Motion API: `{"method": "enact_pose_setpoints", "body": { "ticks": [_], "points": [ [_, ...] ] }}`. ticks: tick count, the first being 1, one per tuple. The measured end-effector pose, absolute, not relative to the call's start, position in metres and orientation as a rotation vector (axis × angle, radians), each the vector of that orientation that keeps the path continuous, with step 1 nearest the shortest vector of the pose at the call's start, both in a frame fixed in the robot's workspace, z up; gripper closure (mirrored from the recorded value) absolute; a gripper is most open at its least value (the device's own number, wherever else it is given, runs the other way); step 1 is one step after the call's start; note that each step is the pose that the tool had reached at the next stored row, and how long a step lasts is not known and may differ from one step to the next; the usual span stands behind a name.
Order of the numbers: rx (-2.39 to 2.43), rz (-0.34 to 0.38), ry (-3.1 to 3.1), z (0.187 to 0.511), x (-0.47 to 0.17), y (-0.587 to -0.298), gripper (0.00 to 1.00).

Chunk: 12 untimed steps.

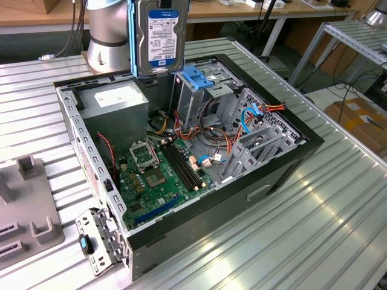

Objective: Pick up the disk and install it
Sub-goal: 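Pick up the disk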

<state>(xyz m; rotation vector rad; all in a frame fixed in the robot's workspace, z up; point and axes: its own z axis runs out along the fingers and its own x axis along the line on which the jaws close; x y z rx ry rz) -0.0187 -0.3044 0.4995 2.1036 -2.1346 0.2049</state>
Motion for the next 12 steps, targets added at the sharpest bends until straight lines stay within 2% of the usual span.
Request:
{"method": "enact_pose_setpoints", "body": {
  "ticks": [12],
  "points": [
    [2.103,0.205,-2.134,0.5,-0.001,-0.304,0.65]
  ]
}}
